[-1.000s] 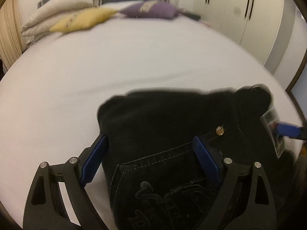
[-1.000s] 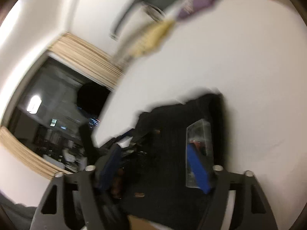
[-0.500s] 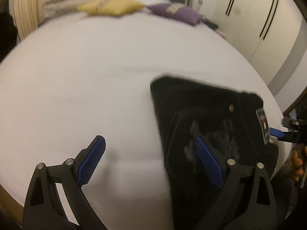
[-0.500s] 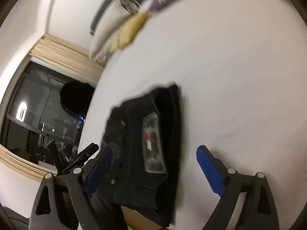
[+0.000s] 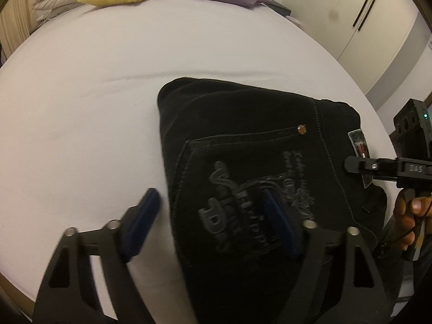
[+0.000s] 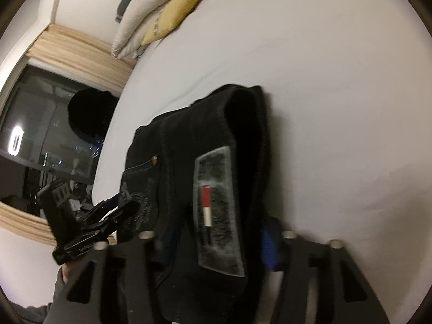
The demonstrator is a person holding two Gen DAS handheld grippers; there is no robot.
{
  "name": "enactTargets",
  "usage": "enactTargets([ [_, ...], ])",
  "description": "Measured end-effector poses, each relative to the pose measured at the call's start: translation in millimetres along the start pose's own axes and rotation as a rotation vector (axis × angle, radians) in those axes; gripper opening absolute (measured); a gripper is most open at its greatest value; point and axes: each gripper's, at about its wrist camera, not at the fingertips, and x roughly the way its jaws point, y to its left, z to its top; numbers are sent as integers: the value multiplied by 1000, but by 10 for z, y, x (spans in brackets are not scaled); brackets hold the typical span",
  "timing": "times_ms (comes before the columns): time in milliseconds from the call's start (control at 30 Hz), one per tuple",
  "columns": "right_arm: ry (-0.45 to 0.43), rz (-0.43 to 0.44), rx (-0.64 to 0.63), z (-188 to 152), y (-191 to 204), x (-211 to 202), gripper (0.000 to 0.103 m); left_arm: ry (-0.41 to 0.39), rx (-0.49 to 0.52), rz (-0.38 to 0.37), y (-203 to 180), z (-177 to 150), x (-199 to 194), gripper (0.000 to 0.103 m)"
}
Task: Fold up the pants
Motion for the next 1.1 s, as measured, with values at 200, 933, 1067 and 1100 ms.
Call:
enactTargets([
  [200, -16, -30, -28, -50, 11, -60, 36, 17, 19, 28, -119, 59, 19, 54],
  [933, -144, -110, -254, -46, 739, -429, 19, -49, 17, 20, -350, 240, -446, 18],
  [1067, -173, -101, -277, -9, 844, -519, 18, -94, 20, 22, -362, 326, -684, 18],
  [1100, -180, -96, -283, 7, 871, -545, 18, -105, 22, 24, -359, 366, -744, 18],
])
